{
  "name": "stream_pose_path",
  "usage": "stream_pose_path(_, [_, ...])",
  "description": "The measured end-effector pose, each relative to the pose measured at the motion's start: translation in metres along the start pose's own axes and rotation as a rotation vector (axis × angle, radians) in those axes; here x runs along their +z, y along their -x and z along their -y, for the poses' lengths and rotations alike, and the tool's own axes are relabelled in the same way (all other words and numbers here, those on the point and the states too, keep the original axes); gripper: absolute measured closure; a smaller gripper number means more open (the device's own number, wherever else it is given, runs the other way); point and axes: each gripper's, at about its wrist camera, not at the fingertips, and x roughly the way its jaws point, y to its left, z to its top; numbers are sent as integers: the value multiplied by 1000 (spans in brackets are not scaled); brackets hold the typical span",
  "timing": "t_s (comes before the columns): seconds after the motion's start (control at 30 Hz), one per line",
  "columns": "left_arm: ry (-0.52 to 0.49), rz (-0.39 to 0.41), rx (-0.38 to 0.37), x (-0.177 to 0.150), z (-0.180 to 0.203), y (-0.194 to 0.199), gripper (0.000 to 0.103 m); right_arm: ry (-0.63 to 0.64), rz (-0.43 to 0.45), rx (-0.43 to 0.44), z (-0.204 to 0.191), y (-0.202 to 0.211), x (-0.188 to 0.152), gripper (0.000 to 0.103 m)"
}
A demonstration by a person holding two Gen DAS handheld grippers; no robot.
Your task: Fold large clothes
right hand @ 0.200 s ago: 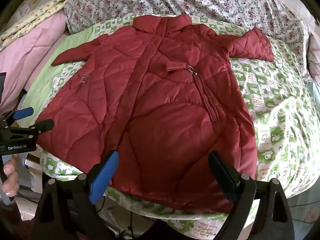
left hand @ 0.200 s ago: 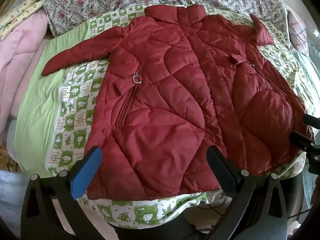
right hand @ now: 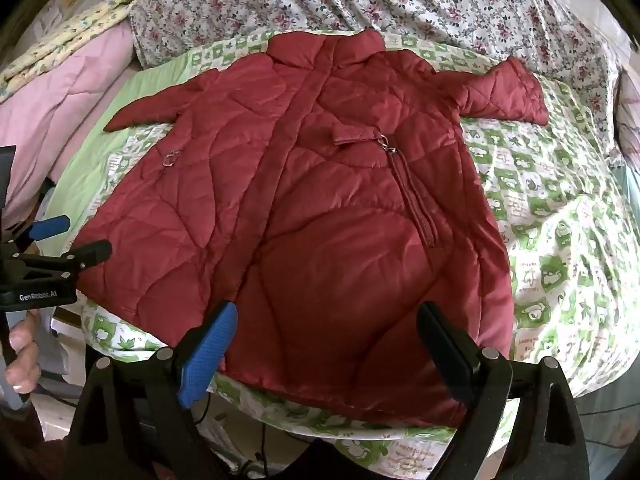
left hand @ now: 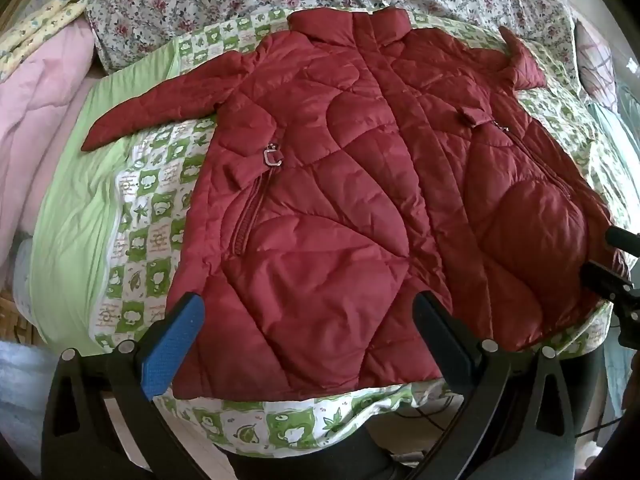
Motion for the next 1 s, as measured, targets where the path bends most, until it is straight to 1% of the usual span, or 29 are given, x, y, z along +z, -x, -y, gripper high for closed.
stream_pose_path(0.07, [0, 1, -6, 0, 1, -1, 0, 13, -6, 4, 14, -13, -2, 10])
stream_pose_path(0.17, [-2, -1, -1, -2, 2, -2, 0, 19, -14, 5, 17, -8, -3, 10])
stream_pose_path(0.8, [1, -5, -7, 2, 2, -5, 0, 20, -9, -2, 15, -5, 0, 10])
stream_pose_path(1.0, [-8, 5, 3, 3, 3, -7, 0, 26, -11, -2, 18, -6, 2, 10])
